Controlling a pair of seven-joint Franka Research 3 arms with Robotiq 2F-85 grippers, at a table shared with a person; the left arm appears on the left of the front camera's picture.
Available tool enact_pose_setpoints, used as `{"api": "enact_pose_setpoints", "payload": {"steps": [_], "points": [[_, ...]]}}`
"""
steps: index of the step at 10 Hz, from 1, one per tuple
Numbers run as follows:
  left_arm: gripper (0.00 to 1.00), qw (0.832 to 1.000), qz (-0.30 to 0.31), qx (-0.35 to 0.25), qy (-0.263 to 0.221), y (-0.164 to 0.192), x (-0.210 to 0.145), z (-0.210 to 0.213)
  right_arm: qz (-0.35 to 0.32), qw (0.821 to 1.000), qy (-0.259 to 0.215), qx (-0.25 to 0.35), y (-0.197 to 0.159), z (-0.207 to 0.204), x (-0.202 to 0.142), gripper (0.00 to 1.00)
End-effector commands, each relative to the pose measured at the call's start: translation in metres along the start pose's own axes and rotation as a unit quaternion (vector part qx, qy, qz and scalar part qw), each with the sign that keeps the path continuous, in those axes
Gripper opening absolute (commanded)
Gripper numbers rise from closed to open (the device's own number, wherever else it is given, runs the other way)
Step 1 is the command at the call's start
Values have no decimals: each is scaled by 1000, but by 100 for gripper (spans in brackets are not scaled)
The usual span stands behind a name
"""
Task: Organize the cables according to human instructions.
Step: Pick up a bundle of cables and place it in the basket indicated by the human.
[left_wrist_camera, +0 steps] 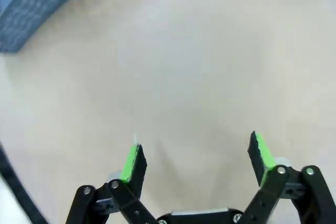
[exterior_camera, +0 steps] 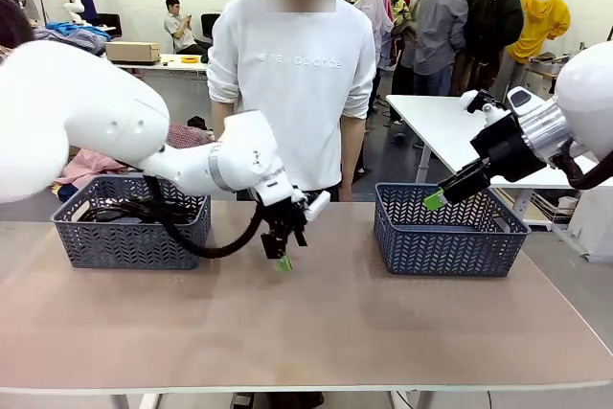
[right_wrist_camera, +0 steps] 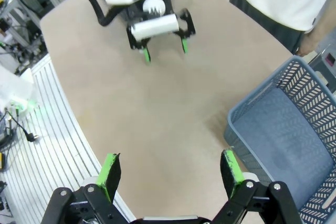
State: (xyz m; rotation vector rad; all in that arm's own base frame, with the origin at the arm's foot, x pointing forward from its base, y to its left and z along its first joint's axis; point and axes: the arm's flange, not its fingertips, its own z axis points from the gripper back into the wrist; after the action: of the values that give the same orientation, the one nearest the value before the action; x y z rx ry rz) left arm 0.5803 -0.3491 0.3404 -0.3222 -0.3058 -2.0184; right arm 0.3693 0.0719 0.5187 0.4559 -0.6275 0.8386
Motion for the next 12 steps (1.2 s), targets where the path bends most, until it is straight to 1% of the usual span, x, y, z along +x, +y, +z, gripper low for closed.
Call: {"api": "enact_pose_setpoints", "payload": {"steps": [1,12], "points": [[100,998,44,17,44,-36,-21,58,7,1000,-15,11,-3,-2,-1,100],[100,998,44,17,44,-36,-21,58,7,1000,-15,11,-3,-2,-1,100]]}}
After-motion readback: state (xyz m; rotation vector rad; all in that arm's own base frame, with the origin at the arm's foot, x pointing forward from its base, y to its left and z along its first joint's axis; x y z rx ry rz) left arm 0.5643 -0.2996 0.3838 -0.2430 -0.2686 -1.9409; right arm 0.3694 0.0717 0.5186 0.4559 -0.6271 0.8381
